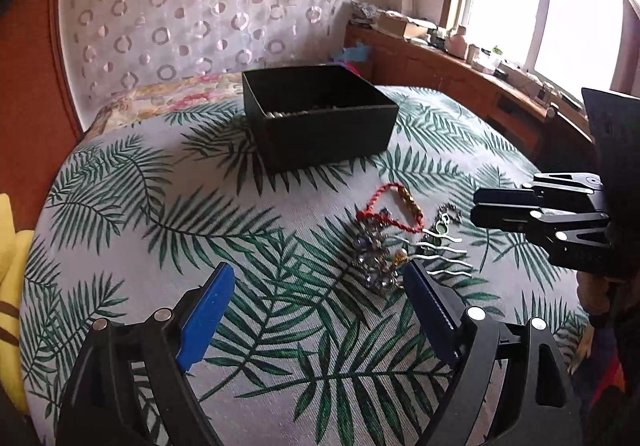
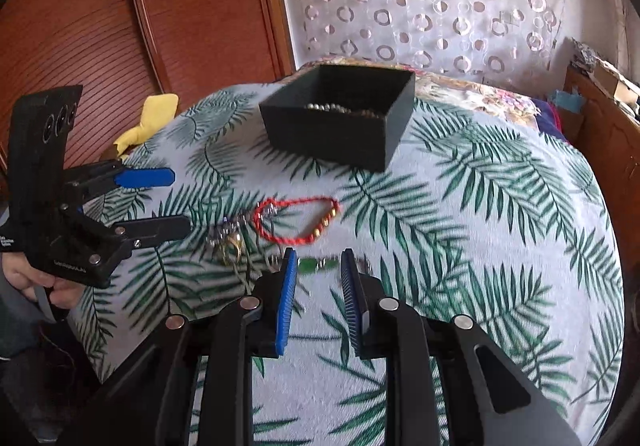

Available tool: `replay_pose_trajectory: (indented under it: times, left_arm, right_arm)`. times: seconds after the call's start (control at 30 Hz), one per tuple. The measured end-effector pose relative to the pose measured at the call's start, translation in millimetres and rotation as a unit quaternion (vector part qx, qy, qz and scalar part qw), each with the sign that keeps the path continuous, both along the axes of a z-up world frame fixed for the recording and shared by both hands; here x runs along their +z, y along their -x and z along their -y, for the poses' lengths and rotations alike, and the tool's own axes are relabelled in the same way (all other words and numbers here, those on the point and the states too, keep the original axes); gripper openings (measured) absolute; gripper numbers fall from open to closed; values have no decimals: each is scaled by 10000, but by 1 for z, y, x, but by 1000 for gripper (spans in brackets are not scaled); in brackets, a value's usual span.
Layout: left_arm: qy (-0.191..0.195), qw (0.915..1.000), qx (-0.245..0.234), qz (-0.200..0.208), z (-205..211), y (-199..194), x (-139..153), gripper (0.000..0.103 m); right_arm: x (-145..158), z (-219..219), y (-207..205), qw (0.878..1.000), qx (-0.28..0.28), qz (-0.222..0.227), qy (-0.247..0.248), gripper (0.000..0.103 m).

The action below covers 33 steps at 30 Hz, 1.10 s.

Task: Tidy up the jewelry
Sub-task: 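Grasp the blue crystal hair comb with the left tool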

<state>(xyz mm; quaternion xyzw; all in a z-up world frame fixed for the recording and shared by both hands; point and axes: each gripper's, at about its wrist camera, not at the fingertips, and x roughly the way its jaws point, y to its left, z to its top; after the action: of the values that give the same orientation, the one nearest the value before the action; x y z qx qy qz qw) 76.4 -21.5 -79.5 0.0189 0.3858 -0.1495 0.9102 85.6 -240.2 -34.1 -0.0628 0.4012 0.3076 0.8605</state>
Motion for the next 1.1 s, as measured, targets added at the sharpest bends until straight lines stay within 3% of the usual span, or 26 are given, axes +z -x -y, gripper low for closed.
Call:
replay_pose_trajectory:
  times: [0.1, 0.17, 0.27, 0.53, 0.73, 0.8, 1.1]
  left_arm:
    - [61, 9999, -93, -47, 4, -3, 0, 79]
    - [133, 9998, -133, -95, 7, -6, 0, 66]
    - [304, 9990, -191, -262, 9, -17, -1, 56]
    - [451, 9963, -286, -679, 18, -41, -9, 43]
    - [327, 9965, -323, -705, 27, -41, -15, 37]
    - [331, 9961, -394, -716, 30, -40, -15, 20]
    - [-70, 9982, -427, -417, 31, -24, -1, 19]
  right_arm:
    - [-4, 2, 9, 10000, -29, -29, 25, 25]
    - [-7, 3, 16, 10000, -33, 1, 36, 25]
    - [-9, 3, 20, 10000, -22, -38, -19, 25]
    - [-14, 9, 18, 9998, -119, -75, -173, 25]
    - [-14, 11, 18, 9995, -138, -109, -266, 25]
    - [-14, 12, 18, 9995, -134, -110, -279, 25]
    - [-13, 12, 19, 9995, -130, -107, -254, 25]
